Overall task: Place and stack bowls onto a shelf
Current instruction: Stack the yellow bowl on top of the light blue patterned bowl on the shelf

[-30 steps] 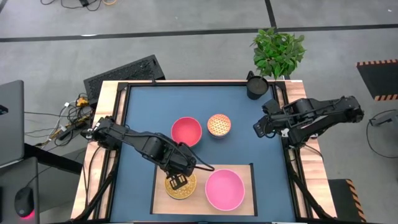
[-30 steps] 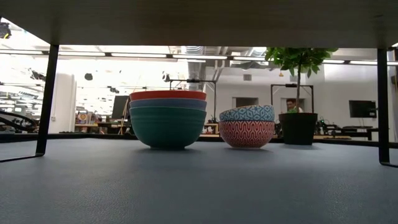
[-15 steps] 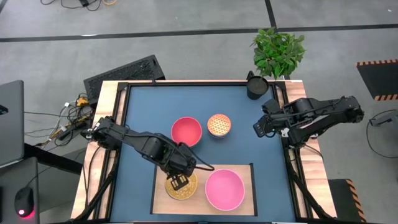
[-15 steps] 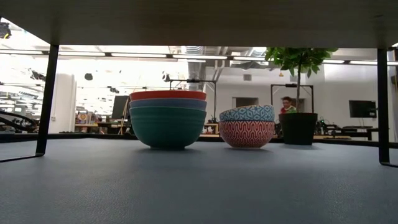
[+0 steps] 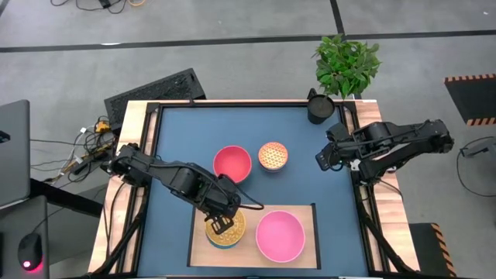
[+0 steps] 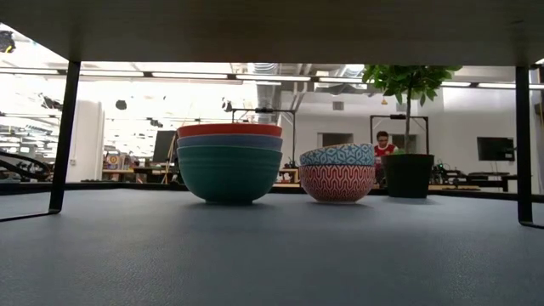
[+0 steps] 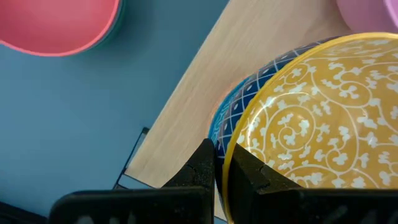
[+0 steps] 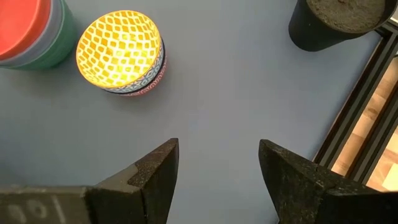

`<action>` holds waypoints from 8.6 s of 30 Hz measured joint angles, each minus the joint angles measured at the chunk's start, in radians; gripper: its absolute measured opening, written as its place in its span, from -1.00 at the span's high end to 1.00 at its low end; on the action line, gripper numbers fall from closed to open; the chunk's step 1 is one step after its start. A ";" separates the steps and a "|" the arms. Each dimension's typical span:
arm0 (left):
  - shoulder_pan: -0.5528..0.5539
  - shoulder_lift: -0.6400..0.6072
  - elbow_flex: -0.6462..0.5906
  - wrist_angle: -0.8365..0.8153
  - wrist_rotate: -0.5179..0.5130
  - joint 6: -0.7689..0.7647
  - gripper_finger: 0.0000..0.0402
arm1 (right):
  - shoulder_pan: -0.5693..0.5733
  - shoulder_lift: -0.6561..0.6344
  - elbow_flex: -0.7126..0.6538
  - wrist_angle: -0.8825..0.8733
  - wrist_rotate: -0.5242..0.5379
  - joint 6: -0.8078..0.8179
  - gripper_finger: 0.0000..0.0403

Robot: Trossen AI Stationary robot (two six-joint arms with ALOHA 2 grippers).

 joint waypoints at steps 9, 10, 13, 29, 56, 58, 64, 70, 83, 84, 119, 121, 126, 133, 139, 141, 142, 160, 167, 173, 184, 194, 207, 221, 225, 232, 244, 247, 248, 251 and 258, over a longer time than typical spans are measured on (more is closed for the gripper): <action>-0.013 -0.004 0.000 0.010 -0.030 -0.006 1.00 | 0.000 0.000 0.000 0.001 0.000 0.000 -0.24; -0.013 -0.004 0.000 0.011 -0.033 -0.006 1.00 | 0.000 0.000 0.000 0.001 0.000 0.000 -0.24; -0.013 -0.004 0.000 0.011 -0.033 0.010 1.00 | 0.000 0.000 0.000 0.001 0.000 0.000 -0.24; -0.061 -0.061 -0.001 0.039 -0.062 -0.043 1.00 | 0.000 0.000 0.000 0.002 0.002 -0.029 -0.24; -0.094 -0.294 -0.450 0.323 -0.031 -0.280 1.00 | -0.066 0.000 0.000 0.040 0.004 -0.052 -0.24; -0.089 -0.294 -0.450 0.305 -0.032 -0.284 1.00 | -0.066 0.000 0.000 0.041 0.004 -0.052 -0.24; -0.080 -0.294 -0.450 0.312 -0.032 -0.277 1.00 | -0.066 0.000 0.000 0.047 0.000 -0.052 -0.24; -0.065 -0.250 -0.448 0.317 0.013 -0.293 1.00 | -0.066 0.000 0.000 0.046 0.000 -0.055 -0.24; -0.056 -0.194 -0.394 0.281 -0.003 -0.318 1.00 | -0.066 0.000 0.000 0.048 -0.004 -0.100 -0.24; -0.056 -0.194 -0.394 0.280 -0.012 -0.325 1.00 | -0.066 0.000 0.000 0.048 -0.004 -0.103 -0.24; -0.050 -0.194 -0.394 0.167 -0.019 -0.353 1.00 | -0.066 0.000 0.000 0.048 -0.003 -0.134 -0.24; -0.050 -0.194 -0.394 0.167 -0.013 -0.352 1.00 | -0.066 0.000 0.000 0.048 -0.003 -0.134 -0.24; -0.050 -0.194 -0.394 0.179 -0.014 -0.350 1.00 | -0.066 0.000 0.000 0.048 -0.003 -0.134 -0.24; -0.050 -0.193 -0.395 0.210 -0.057 -0.358 0.92 | -0.065 0.000 0.000 0.048 -0.003 -0.147 -0.24; -0.050 -0.193 -0.395 0.213 -0.091 -0.356 0.90 | -0.065 0.000 0.000 0.048 -0.003 -0.157 -0.24; -0.050 -0.193 -0.395 0.213 -0.092 -0.355 0.89 | -0.065 0.000 0.000 0.048 -0.003 -0.157 -0.24; -0.050 -0.193 -0.395 0.213 -0.093 -0.354 0.89 | -0.065 0.000 0.000 0.048 -0.003 -0.158 -0.24; -0.050 -0.193 -0.396 0.245 -0.092 -0.315 0.88 | -0.066 0.000 0.000 0.048 -0.003 -0.184 -0.24; -0.047 -0.193 -0.396 0.242 -0.045 -0.340 0.88 | -0.065 0.000 0.000 0.049 -0.003 -0.184 -0.24; -0.040 -0.194 -0.396 0.274 0.011 -0.313 0.85 | -0.066 0.000 0.000 0.049 -0.003 -0.184 -0.24; -0.037 -0.195 -0.396 0.285 -0.008 -0.293 0.44 | -0.065 0.000 0.000 0.052 -0.003 -0.184 -0.24; -0.037 -0.196 -0.396 0.288 -0.058 -0.286 0.40 | -0.065 0.000 0.000 0.052 -0.003 -0.184 -0.24; -0.041 -0.196 -0.396 0.317 -0.094 -0.222 0.43 | -0.065 0.000 0.000 0.052 -0.003 -0.185 -0.24; -0.043 -0.311 -0.395 0.323 -0.120 -0.256 0.43 | -0.065 0.000 0.000 0.052 -0.003 -0.209 -0.24; -0.065 -0.350 -0.395 0.383 -0.122 -0.201 0.46 | -0.065 0.000 0.000 0.052 -0.003 -0.209 -0.24; -0.136 -0.359 -0.394 0.502 -0.211 -0.024 0.94 | -0.065 0.000 0.000 0.052 -0.003 -0.209 -0.24; -0.242 -0.360 -0.519 0.664 -0.358 0.001 1.00 | -0.065 0.000 0.000 0.053 -0.018 -0.209 -0.24; -0.250 -0.370 -0.563 0.695 -0.361 -0.002 1.00 | -0.070 0.000 0.000 0.053 -0.018 -0.209 -0.24; -0.250 -0.377 -0.576 0.711 -0.362 -0.002 1.00 | -0.074 0.000 0.000 0.054 -0.018 -0.209 -0.24; -0.252 -0.398 -0.618 0.748 -0.365 0.015 1.00 | -0.089 0.000 0.000 0.056 -0.018 -0.208 -0.24; -0.252 -0.518 -0.785 0.918 -0.384 0.050 1.00 | -0.131 0.000 0.000 0.068 -0.028 -0.208 -0.24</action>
